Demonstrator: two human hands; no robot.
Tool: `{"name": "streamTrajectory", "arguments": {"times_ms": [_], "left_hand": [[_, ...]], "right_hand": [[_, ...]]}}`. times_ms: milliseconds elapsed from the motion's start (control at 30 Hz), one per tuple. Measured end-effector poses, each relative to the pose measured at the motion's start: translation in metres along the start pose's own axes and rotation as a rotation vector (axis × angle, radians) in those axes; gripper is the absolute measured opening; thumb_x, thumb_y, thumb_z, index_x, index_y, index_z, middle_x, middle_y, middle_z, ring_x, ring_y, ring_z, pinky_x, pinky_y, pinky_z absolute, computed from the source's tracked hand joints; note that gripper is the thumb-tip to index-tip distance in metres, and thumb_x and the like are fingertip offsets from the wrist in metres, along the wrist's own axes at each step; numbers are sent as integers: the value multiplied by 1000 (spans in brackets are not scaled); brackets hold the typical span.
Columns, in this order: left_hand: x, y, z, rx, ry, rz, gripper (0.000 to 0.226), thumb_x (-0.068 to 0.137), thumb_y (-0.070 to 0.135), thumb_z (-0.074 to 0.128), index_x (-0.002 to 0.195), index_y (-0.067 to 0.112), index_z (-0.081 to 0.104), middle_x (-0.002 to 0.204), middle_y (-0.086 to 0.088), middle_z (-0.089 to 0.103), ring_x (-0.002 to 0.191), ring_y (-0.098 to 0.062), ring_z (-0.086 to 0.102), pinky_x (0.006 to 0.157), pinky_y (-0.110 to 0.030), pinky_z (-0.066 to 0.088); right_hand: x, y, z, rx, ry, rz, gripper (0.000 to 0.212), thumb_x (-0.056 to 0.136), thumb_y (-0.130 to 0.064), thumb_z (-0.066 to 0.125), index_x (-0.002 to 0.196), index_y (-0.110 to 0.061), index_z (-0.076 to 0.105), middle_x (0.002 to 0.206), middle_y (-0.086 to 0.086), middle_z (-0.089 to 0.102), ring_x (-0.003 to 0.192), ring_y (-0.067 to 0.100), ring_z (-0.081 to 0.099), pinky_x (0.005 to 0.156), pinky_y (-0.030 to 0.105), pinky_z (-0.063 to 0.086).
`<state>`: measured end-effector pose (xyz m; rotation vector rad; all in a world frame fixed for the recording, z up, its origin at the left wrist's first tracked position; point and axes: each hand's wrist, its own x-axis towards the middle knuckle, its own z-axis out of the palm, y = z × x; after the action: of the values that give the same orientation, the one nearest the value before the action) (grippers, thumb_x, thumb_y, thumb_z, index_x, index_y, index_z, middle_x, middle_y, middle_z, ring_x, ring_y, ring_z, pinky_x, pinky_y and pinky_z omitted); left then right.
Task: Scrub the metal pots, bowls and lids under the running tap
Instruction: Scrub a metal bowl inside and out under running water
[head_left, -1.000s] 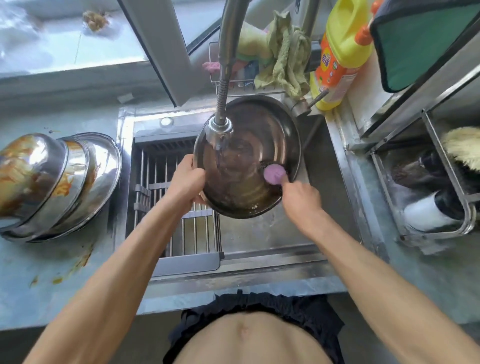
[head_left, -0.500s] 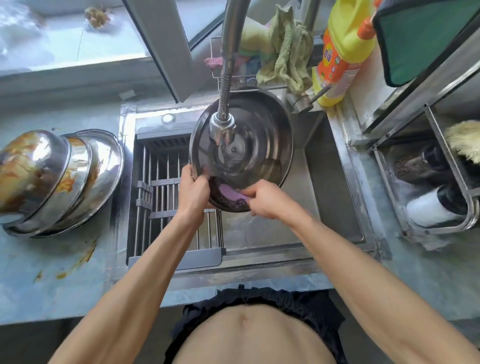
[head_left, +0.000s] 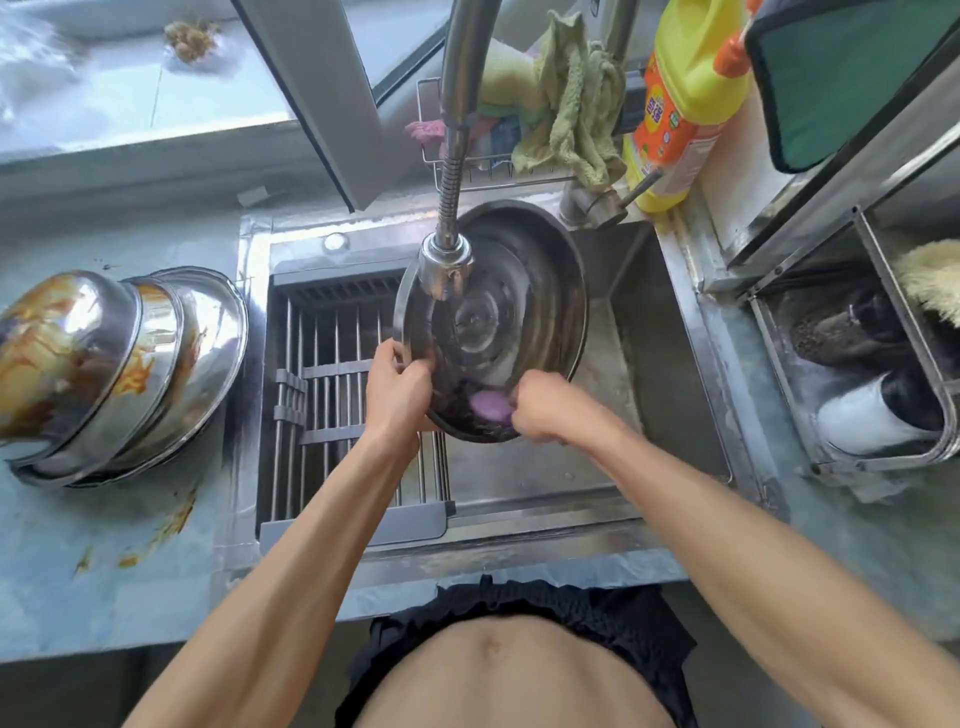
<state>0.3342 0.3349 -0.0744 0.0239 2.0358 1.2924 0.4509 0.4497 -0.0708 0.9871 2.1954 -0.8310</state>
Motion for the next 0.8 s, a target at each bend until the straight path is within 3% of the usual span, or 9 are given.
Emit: {"name": "streamTrajectory", "arguments": {"times_ms": [67,167,267,400,467,533,633,733,800], "left_hand": [[0,-4,0,10,14,12,36,81,29,62,109,6,59,103,-20,73,98,-39,72,83,-63,58],[-5,-3,-2,-82,-15,-47,27,102,37,58,114,12,61,110,-11,74,98,-29,74,75,-61,61],[-4,-4,-5,-205,-52,-137,19,106,42,51,113,26,58,117,-3,72,102,-27,73,69,-60,62],[-1,-9,-9,-307,-77,-199,30,107,43,49,129,25,55,120,-3,74,100,-26,75,70,-57,62],[-4,-13,-7,-332,-68,-230,36,106,45,50,132,21,55,120,-4,74,101,-25,75,70,-54,62],[-7,-18,-1,-362,-65,-267,39,105,46,52,134,20,55,123,-4,73,104,-27,73,67,-53,62],[-14,-21,11,-387,-94,-268,40,104,46,53,134,20,55,125,-2,71,107,-26,72,65,-51,61],[-23,-21,17,-397,-152,-256,34,105,42,53,130,20,57,112,0,77,94,-19,77,65,-47,62],[-23,-21,9,-305,-202,-244,37,103,42,58,131,18,58,115,-2,76,96,-21,76,68,-45,63]], "right_hand": [[-3,-7,8,401,-132,-42,42,92,-3,46,128,-14,65,76,8,66,51,18,50,40,21,34],[-3,-6,9,774,-196,-70,44,98,-6,45,133,-25,61,64,0,56,44,7,38,38,19,27],[-5,4,8,743,-157,-111,38,96,-8,50,123,-28,67,67,3,60,46,10,38,40,20,27],[-4,33,23,430,123,10,14,86,-17,57,84,-18,71,73,7,64,58,24,54,50,25,41],[-3,45,31,409,233,118,14,85,-25,62,93,-15,66,87,11,67,79,31,62,62,29,45],[-3,53,37,461,312,241,37,87,-31,65,114,-8,54,107,15,65,99,36,63,70,31,42],[3,60,42,631,387,374,54,87,-32,68,122,0,41,119,20,61,109,39,61,74,33,41],[15,69,46,873,382,441,39,80,-21,68,111,-3,54,96,15,64,80,33,65,61,33,48],[21,74,47,1044,391,435,18,76,-12,66,93,-8,61,76,12,62,56,24,55,48,27,41]]}}
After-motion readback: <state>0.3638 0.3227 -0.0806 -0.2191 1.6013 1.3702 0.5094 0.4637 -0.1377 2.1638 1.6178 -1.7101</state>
